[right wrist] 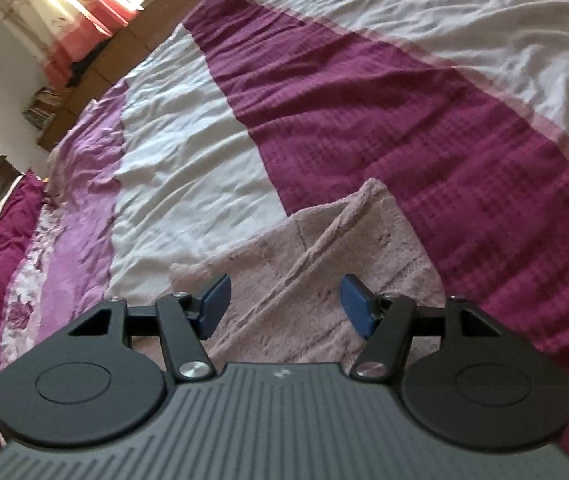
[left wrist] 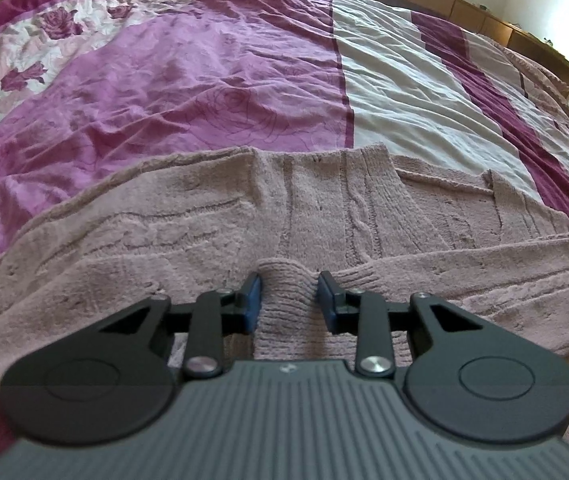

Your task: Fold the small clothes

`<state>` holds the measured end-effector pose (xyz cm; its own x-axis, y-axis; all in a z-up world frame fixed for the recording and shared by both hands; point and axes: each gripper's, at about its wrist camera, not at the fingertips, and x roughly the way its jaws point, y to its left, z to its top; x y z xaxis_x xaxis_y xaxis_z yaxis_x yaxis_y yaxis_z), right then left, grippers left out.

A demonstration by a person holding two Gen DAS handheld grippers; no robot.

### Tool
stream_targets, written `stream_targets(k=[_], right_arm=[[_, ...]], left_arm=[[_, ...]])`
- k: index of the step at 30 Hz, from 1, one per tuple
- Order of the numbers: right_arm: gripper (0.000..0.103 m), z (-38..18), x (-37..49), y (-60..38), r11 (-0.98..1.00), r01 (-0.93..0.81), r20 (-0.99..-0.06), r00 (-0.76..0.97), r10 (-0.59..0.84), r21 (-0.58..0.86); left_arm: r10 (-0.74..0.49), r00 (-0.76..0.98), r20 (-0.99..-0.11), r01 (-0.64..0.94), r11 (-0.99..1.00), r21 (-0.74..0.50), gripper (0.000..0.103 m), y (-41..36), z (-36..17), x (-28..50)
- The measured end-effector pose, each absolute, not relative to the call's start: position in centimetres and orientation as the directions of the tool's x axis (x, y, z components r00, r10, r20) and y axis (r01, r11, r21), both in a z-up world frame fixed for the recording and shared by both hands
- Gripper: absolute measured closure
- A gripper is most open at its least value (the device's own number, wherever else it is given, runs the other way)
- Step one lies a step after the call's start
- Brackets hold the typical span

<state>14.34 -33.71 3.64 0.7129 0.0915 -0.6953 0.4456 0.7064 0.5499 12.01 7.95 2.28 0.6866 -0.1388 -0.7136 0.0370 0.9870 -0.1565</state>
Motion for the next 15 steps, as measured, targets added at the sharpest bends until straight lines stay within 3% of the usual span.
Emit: stream_targets(k=[5, 6, 7, 9, 10, 15], right_arm=[[0.040, 3.0, 16.6, -33.3, 0.734, 0.492, -0.752, 0.658, 0.039, 0.469], [0.053, 2.9, 17.0, -33.0, 0.748, 0.503, -0.771, 0.637, 0.017, 0.433], [0.072, 3.0, 17.3, -32.8, 0.761, 0.518, -0.787, 0.617, -0.015, 0.391], [0.085, 2.9, 17.6, -32.8, 0.767, 0.552, -0.810, 0.581, -0.073, 0.327], [0.092, 2.9, 17.5, -33.1, 0.761, 0.551, -0.809, 0.585, -0.061, 0.341], [0.096, 4.0, 15.9, -34.3, 0.741, 0.519, -0.761, 0.648, -0.017, 0.426]], left_arm=[[-0.138, 0.688, -0.712, 0.046, 0.988, -0.147, 0.070, 7.8, 2.2, 12.2], [-0.136, 0.689, -0.712, 0.054, 0.989, -0.137, 0.070, 7.7, 2.2, 12.2], [-0.134, 0.692, -0.710, 0.062, 0.990, -0.126, 0.071, 7.6, 2.2, 12.2], [-0.133, 0.700, -0.702, 0.081, 0.991, -0.107, 0.084, 7.3, 2.3, 12.1], [-0.138, 0.704, -0.696, 0.091, 0.990, -0.104, 0.085, 7.3, 2.5, 11.9], [-0.148, 0.752, -0.642, 0.112, 0.989, -0.097, 0.088, 7.1, 3.8, 11.3]])
